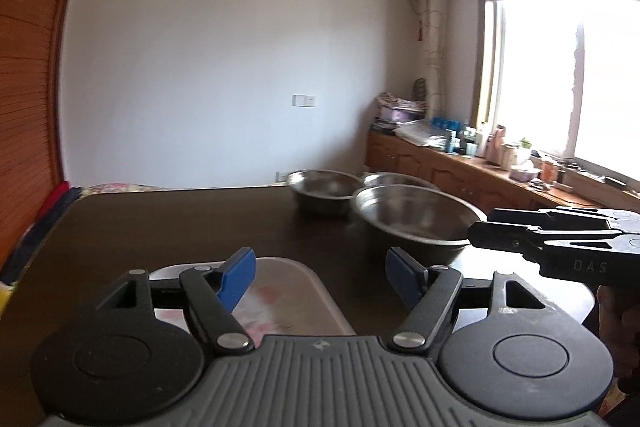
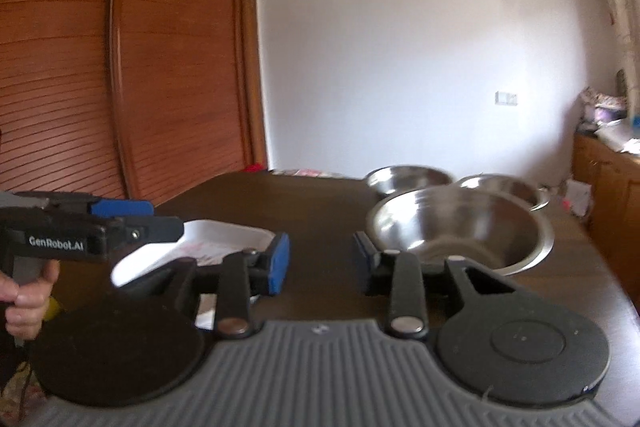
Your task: Organize plates and bowls
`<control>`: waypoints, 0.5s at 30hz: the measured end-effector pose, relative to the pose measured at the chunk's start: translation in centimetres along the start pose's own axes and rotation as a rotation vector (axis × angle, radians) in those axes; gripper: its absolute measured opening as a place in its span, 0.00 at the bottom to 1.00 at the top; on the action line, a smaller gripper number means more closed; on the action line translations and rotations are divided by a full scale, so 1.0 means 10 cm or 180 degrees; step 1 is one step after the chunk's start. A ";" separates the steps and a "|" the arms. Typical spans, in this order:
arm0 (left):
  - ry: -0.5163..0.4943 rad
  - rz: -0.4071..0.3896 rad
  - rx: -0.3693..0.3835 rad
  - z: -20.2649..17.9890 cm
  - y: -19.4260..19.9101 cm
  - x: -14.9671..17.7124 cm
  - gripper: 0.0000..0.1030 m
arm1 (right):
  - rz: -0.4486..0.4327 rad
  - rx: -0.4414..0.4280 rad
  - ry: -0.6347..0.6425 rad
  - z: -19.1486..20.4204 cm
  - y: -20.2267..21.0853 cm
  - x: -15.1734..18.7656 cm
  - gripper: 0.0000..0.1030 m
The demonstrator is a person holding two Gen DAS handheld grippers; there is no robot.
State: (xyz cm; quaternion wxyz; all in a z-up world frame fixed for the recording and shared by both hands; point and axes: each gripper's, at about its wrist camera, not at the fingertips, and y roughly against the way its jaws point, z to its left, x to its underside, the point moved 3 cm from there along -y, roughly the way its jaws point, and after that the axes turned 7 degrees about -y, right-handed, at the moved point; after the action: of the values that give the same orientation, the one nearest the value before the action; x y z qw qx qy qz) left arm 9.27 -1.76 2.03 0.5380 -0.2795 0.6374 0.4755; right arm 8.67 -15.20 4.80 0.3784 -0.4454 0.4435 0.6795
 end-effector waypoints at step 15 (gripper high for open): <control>-0.0053 -0.0008 0.0170 -0.46 -0.30 -0.12 1.00 | -0.0375 0.0722 0.0155 -0.63 0.23 0.01 1.00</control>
State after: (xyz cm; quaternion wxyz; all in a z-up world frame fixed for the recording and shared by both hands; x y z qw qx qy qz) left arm 10.23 -7.26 2.08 0.5511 -0.2618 0.6450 0.4600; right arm 8.22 -21.87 4.03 0.4547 -0.4414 0.4996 0.5906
